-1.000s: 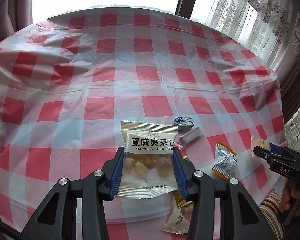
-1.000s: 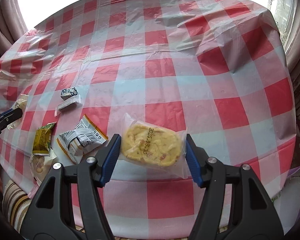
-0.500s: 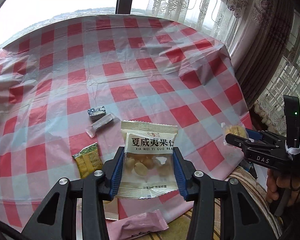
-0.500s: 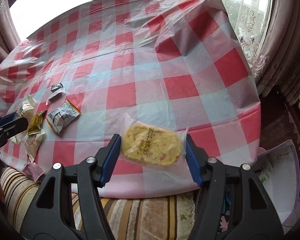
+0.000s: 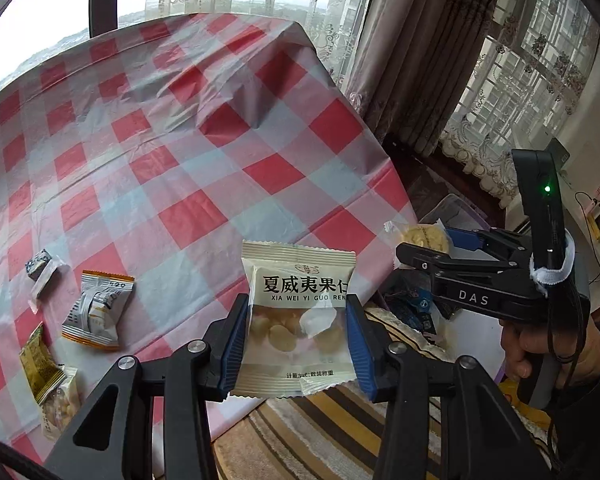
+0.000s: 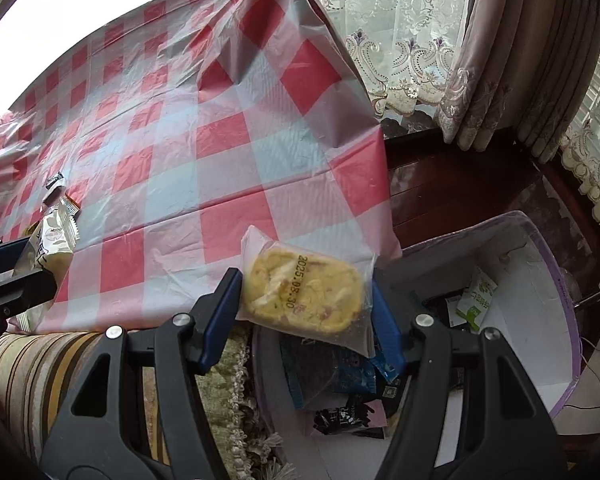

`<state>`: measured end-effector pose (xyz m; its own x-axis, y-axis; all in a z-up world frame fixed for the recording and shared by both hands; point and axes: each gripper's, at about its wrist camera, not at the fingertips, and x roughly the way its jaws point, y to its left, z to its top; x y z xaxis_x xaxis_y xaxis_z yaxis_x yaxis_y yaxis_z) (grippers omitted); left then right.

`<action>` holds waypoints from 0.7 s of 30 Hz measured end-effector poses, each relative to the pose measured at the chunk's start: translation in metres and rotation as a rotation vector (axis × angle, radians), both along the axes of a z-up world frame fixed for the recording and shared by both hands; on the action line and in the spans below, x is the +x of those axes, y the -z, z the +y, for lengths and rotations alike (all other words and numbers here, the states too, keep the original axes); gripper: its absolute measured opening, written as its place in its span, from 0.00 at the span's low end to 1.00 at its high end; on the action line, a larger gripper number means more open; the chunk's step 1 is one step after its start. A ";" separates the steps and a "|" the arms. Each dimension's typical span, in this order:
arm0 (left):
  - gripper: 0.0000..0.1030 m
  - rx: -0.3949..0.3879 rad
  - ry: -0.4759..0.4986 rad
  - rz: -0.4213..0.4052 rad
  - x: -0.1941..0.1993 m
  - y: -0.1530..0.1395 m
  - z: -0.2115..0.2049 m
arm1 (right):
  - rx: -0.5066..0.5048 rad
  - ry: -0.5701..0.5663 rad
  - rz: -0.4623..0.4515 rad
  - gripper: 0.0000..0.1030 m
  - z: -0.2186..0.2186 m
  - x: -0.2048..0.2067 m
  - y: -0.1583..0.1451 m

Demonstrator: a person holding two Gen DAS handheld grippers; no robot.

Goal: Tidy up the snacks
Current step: 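Carry the nut packet and the cookie bag to the white box with both tools, then open both tools to drop the nut packet and cookie bag into the box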

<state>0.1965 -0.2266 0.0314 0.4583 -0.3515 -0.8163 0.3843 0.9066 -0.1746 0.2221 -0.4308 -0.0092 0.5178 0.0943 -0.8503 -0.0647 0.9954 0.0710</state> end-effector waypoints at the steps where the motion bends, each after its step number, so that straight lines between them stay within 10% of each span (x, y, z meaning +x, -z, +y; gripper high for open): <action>1: 0.45 0.004 0.018 0.006 0.000 0.001 -0.008 | 0.000 0.010 0.001 0.64 -0.006 -0.001 0.001; 21: 0.47 0.066 0.326 0.145 -0.007 0.028 -0.143 | 0.015 0.189 0.033 0.65 -0.104 -0.010 0.015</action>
